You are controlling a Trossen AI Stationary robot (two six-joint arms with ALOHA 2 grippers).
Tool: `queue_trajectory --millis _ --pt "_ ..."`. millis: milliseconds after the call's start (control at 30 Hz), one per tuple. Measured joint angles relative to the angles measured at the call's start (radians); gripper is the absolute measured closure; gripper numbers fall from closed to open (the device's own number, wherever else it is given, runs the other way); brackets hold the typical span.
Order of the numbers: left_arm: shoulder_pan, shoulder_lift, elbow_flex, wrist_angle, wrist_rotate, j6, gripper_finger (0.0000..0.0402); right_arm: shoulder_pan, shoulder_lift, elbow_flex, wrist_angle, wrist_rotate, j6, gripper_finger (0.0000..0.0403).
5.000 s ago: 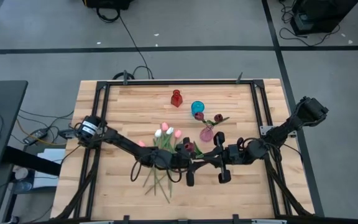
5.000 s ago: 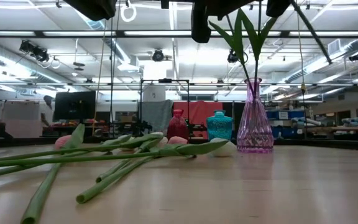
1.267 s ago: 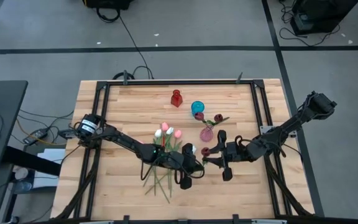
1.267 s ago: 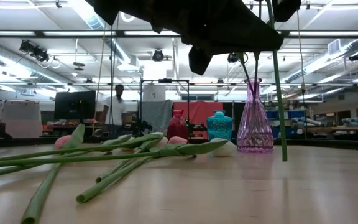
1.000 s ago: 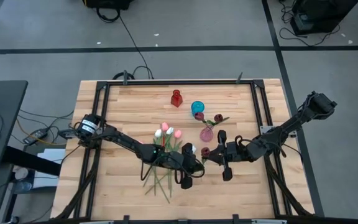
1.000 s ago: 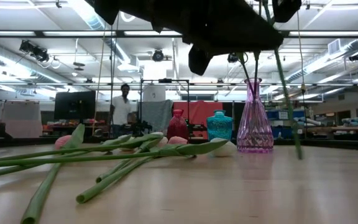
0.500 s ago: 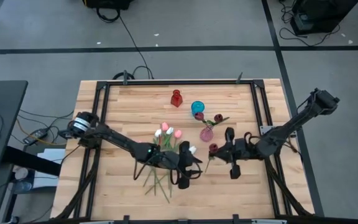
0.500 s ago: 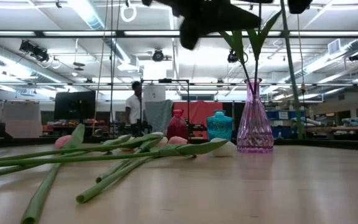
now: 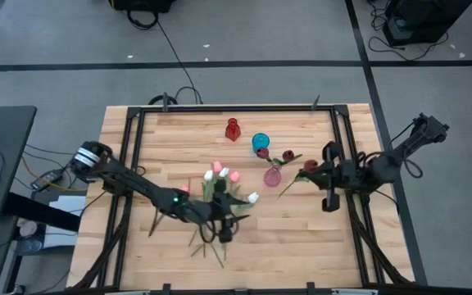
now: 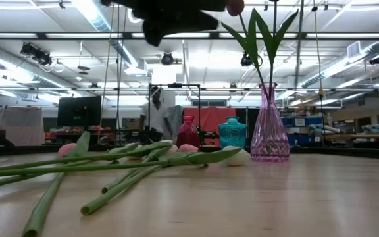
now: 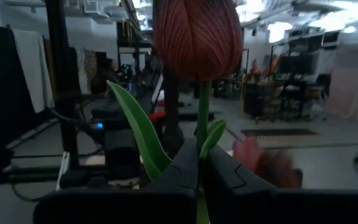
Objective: Sort flowers into vase by color
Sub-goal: Put the red tulip into the pink vase
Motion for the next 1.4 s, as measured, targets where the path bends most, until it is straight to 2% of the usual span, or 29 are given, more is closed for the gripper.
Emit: queue_trajectory --millis 100,333,500,633,900,1267,1400 --pt "0.003 -0.059 -0.091 0.079 -0.004 -0.022 0.0209 0.001 -0.014 0.060 -0.077 0.032 -0.030 0.0387" --pt "0.004 -0.116 -0.256 0.289 -0.079 -0.057 0.0209 -0.012 -0.016 0.126 -0.096 0.123 -0.190 0.0387" --pt "0.002 -0.118 -0.306 0.336 -0.079 -0.117 0.0210 -0.022 -0.082 0.153 -0.182 0.161 -0.180 0.0387" --pt "0.002 -0.118 -0.309 0.343 -0.079 -0.131 0.0210 -0.073 -0.152 0.153 -0.251 0.163 -0.131 0.0387" --pt "0.002 -0.118 -0.309 0.382 -0.080 -0.129 0.0210 -0.261 -0.220 0.153 -0.337 0.046 -0.038 0.0388" --pt "0.002 -0.118 -0.309 0.406 -0.080 -0.127 0.0210 -0.597 -0.116 0.153 -0.360 -0.323 0.162 0.0389" --pt "0.002 -0.118 -0.309 0.403 -0.080 -0.126 0.0210 -0.699 -0.101 0.153 -0.331 -0.412 0.207 0.0389"
